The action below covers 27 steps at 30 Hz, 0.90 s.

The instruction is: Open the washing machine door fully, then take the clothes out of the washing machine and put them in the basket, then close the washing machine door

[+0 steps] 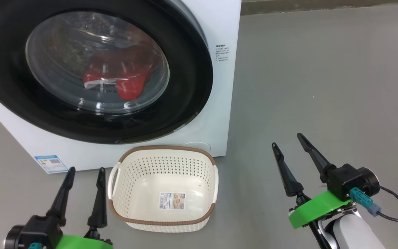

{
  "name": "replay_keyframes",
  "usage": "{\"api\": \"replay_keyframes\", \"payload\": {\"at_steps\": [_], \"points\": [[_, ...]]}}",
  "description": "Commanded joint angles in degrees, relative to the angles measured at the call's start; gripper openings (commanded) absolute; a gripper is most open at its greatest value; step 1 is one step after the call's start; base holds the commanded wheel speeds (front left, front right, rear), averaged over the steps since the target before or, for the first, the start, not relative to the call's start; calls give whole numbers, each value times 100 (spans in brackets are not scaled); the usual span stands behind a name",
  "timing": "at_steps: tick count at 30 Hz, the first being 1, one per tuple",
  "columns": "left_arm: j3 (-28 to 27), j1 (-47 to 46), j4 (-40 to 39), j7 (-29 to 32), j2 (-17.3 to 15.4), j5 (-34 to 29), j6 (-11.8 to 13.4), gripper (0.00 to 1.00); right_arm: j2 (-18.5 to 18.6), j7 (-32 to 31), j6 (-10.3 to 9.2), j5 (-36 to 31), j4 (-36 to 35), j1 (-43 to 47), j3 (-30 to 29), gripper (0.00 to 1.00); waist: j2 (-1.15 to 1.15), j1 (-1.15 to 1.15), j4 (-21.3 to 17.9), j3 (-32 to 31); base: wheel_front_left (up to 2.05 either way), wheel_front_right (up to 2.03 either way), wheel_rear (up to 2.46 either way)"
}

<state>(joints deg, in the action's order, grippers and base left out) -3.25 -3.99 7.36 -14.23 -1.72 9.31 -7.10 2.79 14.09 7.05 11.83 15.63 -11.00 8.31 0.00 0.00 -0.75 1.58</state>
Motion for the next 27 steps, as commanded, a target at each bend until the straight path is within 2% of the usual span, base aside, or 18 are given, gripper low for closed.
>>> {"api": "replay_keyframes", "payload": {"at_steps": [1,19,20,21,22,23,24,27], "points": [[-186,-277,-181,-77,-116,-182,-2,100,9,91,44,-181,-154,-258,164,100,0,0,2,-2,0,0,0],[-177,-275,-58,-77,-116,-139,42,100,9,91,44,-149,-185,-251,99,100,0,0,28,64,0,0,0],[-182,-287,-64,-77,-116,-135,40,100,9,91,44,-138,-192,-269,99,82,0,0,29,106,0,0,0],[-186,-306,-74,-77,-116,-132,39,100,9,91,44,-119,-197,-295,102,49,0,0,32,144,0,0,0],[-185,-325,-91,-77,-116,-130,37,100,9,91,44,-92,-195,-323,107,30,0,0,36,187,0,0,0],[-180,-343,-115,-77,-116,-130,35,100,9,91,44,-56,-182,-357,122,6,0,0,41,230,0,0,0],[-174,-362,-143,-77,-116,-130,33,100,9,91,44,-6,-174,-397,132,0,0,0,47,276,0,0,0],[-162,-414,-210,-77,-116,-132,28,100,9,91,44,222,-149,-540,147,0,0,0,68,424,0,0,0]]}}
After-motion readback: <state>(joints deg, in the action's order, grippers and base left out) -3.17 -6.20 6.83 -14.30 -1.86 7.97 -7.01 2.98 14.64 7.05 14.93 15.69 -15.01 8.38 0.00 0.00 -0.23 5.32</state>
